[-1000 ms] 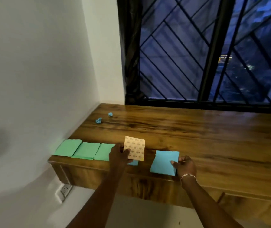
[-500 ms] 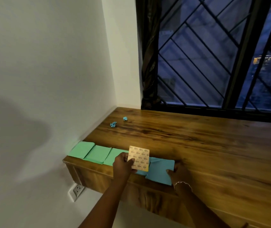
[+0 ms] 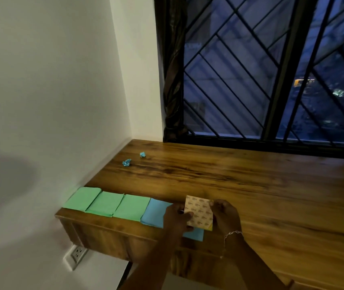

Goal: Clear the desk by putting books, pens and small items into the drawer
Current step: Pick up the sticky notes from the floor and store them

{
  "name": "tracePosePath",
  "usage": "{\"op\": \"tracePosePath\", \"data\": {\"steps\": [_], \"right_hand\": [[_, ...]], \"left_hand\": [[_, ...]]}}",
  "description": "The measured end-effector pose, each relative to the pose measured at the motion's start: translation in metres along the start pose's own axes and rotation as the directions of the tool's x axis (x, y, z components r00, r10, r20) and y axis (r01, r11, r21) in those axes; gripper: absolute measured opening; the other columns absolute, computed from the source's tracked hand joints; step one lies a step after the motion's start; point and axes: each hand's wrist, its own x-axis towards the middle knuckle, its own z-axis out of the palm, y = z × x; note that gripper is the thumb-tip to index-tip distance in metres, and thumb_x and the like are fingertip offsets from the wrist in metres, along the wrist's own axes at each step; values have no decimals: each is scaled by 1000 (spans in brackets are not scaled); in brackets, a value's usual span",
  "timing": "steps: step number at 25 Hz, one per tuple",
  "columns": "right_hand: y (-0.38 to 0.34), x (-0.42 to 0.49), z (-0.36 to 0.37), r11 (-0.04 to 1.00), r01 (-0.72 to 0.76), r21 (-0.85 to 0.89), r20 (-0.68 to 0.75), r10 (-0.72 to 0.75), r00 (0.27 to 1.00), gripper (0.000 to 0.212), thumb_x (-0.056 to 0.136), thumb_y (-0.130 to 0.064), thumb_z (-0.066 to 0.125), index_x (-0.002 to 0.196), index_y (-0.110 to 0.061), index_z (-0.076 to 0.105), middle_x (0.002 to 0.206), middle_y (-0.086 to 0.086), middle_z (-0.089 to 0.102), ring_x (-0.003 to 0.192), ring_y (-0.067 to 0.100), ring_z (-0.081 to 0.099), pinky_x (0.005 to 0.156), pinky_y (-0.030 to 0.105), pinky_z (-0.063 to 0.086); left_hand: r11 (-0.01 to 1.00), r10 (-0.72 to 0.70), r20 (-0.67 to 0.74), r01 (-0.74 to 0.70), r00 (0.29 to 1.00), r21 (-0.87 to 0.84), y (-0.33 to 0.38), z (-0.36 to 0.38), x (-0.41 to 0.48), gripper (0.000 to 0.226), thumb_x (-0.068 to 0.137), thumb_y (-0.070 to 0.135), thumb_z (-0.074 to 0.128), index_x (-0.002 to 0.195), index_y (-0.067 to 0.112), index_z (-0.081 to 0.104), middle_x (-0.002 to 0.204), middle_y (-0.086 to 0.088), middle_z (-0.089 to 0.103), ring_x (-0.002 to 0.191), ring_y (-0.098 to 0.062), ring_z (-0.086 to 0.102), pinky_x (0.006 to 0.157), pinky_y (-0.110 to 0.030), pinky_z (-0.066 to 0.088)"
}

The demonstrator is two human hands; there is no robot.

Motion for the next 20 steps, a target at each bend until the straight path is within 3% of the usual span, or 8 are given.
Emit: {"op": "tracePosePath", "data": {"steps": [3, 6, 9, 15, 20], "right_hand": [[11, 1, -20, 997, -14, -71, -83, 8, 997, 20, 86, -3, 60, 104, 4, 62, 104, 20, 64, 98, 30, 58, 71, 26, 39], [23, -2, -40, 995, -69, -73, -171, 55, 984, 16, 83, 0, 62, 98, 5, 63, 97, 24, 65, 88, 31, 59, 74, 32, 44], [35, -2, -49, 989, -93, -117, -196, 69, 978, 19, 81, -2, 65, 100, 2, 64, 87, 15, 63, 86, 29, 59, 73, 29, 42], [43, 0, -48, 976, -112, -189, -178, 78, 981, 19, 83, -7, 64, 102, -4, 66, 97, 17, 68, 91, 29, 62, 70, 25, 42], [46, 6, -44, 948, -124, -293, -159, 80, 984, 20, 83, -9, 65, 103, -10, 66, 101, 13, 69, 95, 28, 63, 72, 25, 44]], "left_hand": [[998, 8, 45, -10, 999, 57, -1, 27, -5, 35, 82, 4, 67, 114, 6, 52, 116, -16, 61, 99, -28, 63, 59, -28, 59], [962, 83, 87, -102, 993, 252, -6, 51, -7, 30, 80, 9, 70, 106, 12, 55, 117, -13, 61, 106, -27, 61, 82, -42, 56], [855, 162, 133, -206, 978, 477, -10, 65, -9, 35, 83, 15, 67, 116, 7, 57, 123, -8, 60, 115, -24, 56, 95, -36, 48], [622, 236, 197, -304, 952, 722, -16, 70, -7, 42, 93, 22, 52, 134, 14, 43, 136, -4, 50, 128, -20, 44, 105, -29, 36], [542, 218, 247, -328, 944, 774, -22, 68, -7, 48, 95, 22, 49, 139, 12, 36, 141, -6, 43, 131, -21, 39, 107, -28, 32]]}}
